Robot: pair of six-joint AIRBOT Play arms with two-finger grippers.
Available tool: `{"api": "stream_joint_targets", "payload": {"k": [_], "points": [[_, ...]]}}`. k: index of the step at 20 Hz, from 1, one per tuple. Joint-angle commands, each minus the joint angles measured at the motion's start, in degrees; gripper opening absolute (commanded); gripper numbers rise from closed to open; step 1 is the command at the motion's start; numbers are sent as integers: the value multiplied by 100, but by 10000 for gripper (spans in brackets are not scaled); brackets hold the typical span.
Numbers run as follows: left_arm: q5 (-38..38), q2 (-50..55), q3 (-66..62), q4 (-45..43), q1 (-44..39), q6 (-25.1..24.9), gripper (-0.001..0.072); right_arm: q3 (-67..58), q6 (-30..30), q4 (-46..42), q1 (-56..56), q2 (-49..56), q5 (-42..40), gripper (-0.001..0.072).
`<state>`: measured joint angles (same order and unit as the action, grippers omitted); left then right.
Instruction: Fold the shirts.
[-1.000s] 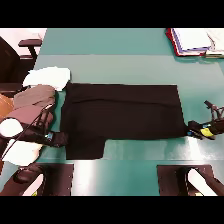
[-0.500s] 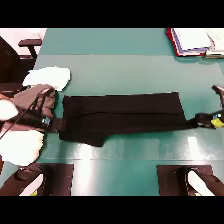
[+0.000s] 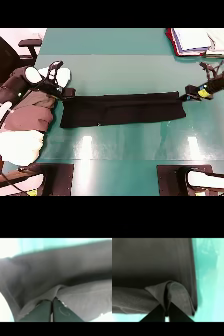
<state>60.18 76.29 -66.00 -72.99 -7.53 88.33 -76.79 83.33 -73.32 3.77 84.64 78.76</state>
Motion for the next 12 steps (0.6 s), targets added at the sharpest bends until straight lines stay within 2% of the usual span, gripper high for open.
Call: {"api": "stream_joint_targets", "payload": {"k": [1, 3, 4, 6, 7, 8, 9, 10, 12], "points": [[-420, 295, -240, -31, 7, 17, 46, -640, -295, 765, 55, 721, -50, 280], [-361, 249, -284, -28, 7, 22, 498, -793, -647, 1298, 223, 837, 114, 404], [-184, 251, -391, -31, 7, 17, 510, -774, -765, 1405, 387, 826, 227, 462], [118, 251, -588, -2, 7, 17, 510, -656, -938, 1379, 721, 817, 518, 462], [234, 251, -660, 146, 7, 15, 507, -520, -970, 1384, 931, 817, 632, 463], [256, 249, -673, 328, 7, 11, 369, -337, -1040, 1381, 1156, 822, 691, 517], [262, 262, -667, 597, 7, -55, 168, -109, -1067, 1390, 1375, 824, 651, 600], [216, 264, -658, 848, 0, -146, 24, 118, -1182, 1386, 1558, 826, 570, 600], [31, 273, -649, 1268, -61, -175, 22, 560, -1397, 1390, 1827, 848, 341, 599]]}}
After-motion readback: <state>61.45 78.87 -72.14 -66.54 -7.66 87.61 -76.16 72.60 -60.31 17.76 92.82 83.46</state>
